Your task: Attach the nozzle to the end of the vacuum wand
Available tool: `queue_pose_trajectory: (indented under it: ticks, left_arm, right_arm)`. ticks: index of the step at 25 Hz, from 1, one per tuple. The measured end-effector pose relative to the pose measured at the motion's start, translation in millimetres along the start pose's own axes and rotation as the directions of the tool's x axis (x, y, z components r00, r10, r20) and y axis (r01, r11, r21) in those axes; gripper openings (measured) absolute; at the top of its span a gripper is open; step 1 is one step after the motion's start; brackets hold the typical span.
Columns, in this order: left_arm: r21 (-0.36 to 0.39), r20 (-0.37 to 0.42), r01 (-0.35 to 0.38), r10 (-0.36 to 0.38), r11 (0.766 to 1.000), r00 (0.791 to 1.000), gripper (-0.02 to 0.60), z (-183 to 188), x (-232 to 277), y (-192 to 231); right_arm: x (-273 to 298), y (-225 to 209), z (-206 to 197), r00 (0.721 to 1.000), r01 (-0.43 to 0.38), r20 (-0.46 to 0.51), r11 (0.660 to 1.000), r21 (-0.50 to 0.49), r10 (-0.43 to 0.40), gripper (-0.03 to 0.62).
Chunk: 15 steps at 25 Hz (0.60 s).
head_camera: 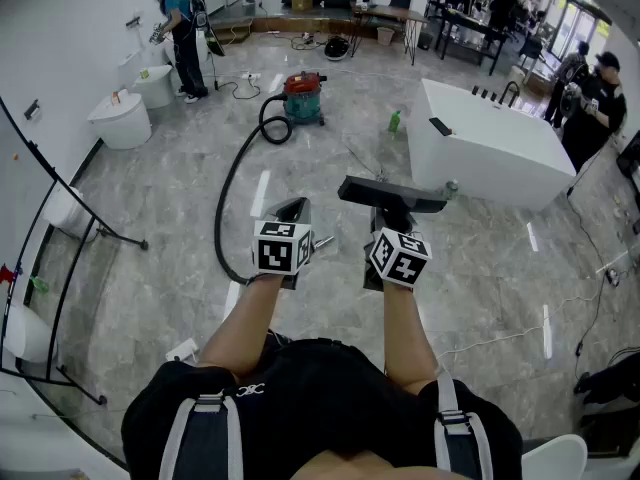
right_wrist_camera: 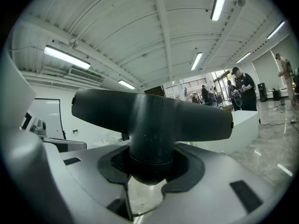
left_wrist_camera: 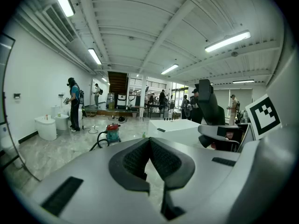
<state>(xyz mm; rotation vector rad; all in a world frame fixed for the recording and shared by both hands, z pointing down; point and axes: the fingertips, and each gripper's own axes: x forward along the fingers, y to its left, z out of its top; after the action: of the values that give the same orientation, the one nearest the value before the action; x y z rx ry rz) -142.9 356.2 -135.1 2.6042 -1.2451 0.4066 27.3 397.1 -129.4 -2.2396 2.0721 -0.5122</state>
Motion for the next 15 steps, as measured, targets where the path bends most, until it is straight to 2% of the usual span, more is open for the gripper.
queue_pose_trajectory:
  ticks: [4,10,15]
  left_arm:
    - [-0.066,-0.024,0.022,-0.024,0.998,0.999,0.011,-17,5,-10]
    - [-0.036,-0.025,0.019,-0.019,0.999,0.999,0.011,-14,38,-13]
    - [-0.028,-0.021,0.015,-0.015,1.0,1.0,0.011,-7,72,2]
  right_arm:
    - [-3,-18,-12,1.0,-0.006,-0.012,1.0,0.021,0.007,0.169]
    - [22,-43,-14,1.0,-0.01,-0.028,0.999,0.046,0.012,0.169]
    - [57,-52,-7,1.0,-0.002,-0.027,0.999,0.037,0.003,0.169]
